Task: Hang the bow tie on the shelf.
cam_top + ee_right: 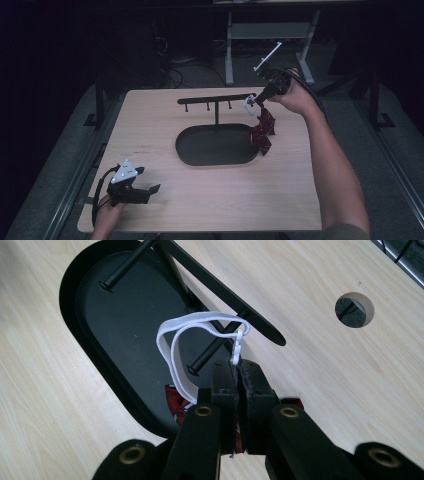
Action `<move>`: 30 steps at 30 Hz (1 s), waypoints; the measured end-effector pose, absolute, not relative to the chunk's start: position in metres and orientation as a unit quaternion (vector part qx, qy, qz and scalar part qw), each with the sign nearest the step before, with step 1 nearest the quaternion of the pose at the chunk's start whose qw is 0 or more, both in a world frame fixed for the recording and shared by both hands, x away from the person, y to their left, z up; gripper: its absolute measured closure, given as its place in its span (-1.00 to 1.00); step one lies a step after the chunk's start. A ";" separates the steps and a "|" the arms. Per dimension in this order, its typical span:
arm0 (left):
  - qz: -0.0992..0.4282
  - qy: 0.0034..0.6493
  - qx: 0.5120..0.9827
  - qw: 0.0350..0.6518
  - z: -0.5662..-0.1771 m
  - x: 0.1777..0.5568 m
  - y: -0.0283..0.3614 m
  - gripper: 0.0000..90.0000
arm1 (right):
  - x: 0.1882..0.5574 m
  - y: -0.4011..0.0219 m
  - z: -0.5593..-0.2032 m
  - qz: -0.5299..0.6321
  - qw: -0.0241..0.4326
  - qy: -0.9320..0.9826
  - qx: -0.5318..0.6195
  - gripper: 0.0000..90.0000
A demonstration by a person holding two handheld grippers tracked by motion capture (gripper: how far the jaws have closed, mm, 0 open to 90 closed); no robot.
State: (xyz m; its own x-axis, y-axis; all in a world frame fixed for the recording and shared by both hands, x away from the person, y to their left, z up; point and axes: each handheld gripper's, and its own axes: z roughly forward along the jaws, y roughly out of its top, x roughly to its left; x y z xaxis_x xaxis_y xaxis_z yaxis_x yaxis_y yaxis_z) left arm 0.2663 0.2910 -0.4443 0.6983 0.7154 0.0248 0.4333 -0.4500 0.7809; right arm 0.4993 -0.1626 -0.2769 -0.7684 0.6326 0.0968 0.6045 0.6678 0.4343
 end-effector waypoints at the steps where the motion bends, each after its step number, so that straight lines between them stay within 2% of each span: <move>1: 0.178 0.345 0.833 0.395 -0.444 0.266 0.291 -0.71 | 0.500 -0.163 -0.277 0.228 0.030 0.912 0.340 0.92; 11: 0.179 0.347 0.830 0.398 -0.445 0.266 0.291 -0.71 | 0.501 -0.162 -0.279 0.232 0.035 0.909 0.344 0.89; 16: 0.179 0.346 0.831 0.398 -0.445 0.266 0.290 -0.71 | 0.500 -0.162 -0.281 0.231 0.034 0.910 0.343 0.80; 30: 0.179 0.343 0.831 0.399 -0.444 0.265 0.289 -0.71 | 0.493 -0.169 -0.281 0.243 0.025 0.908 0.341 0.80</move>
State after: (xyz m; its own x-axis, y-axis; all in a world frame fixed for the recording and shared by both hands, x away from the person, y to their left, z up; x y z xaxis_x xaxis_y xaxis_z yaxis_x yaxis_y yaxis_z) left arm 0.2654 0.2888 -0.4441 0.7006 0.7132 0.0228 0.4278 -0.4454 0.7865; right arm 0.4929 -0.1693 -0.2815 -0.7657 0.6318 0.1202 0.6073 0.6489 0.4584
